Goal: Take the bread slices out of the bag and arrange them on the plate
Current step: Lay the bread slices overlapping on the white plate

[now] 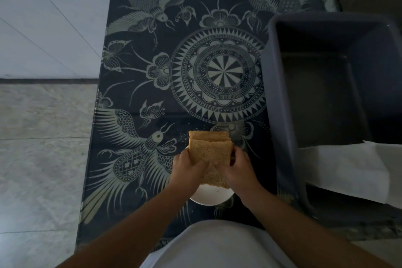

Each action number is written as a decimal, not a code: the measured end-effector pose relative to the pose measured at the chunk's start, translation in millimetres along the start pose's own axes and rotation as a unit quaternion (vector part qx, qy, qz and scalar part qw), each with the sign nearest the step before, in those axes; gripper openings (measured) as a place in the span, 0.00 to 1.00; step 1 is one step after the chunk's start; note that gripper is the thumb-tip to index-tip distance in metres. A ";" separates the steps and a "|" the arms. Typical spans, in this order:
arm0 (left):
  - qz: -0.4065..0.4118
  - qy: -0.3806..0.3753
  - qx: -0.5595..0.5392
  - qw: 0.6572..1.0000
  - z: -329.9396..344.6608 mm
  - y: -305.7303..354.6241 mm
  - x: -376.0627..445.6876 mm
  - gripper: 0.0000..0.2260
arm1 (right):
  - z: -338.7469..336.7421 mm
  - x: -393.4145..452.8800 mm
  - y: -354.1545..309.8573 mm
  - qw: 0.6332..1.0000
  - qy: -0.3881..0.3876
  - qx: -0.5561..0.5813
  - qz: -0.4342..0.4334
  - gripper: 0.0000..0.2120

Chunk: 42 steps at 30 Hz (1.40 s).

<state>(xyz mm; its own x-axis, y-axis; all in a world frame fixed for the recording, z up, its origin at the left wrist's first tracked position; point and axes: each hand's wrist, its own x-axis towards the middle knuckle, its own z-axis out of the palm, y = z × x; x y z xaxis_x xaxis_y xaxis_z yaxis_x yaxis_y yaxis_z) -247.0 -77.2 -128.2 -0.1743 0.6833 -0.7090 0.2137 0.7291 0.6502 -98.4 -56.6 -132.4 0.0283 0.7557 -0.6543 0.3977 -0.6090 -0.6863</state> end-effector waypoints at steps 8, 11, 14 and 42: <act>0.005 0.005 -0.011 1.000 3.3 -6.6 1.0 0.32 | -1.0 -1.2 0.7 1.000 -0.007 0.006 0.003 0.30; 0.015 0.008 -0.019 1.000 4.1 -10.4 0.4 0.29 | -0.9 -1.3 1.9 1.000 -0.013 0.007 0.010 0.31; 0.016 0.010 -0.009 1.000 3.5 -13.3 0.9 0.26 | -0.4 -3.1 0.6 1.000 -0.006 -0.010 -0.002 0.29; 0.054 0.044 0.014 0.997 6.8 -32.1 -20.2 0.35 | 9.3 -37.4 13.3 0.997 0.020 -0.024 -0.071 0.25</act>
<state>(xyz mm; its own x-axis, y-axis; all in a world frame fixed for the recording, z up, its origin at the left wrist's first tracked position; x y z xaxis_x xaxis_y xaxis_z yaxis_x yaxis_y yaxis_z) -243.8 -114.7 -136.6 -0.2325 0.7599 -0.6070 0.2629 0.6500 0.7130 -102.7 -95.3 -120.0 0.0050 0.8431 -0.5377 0.4442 -0.4836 -0.7542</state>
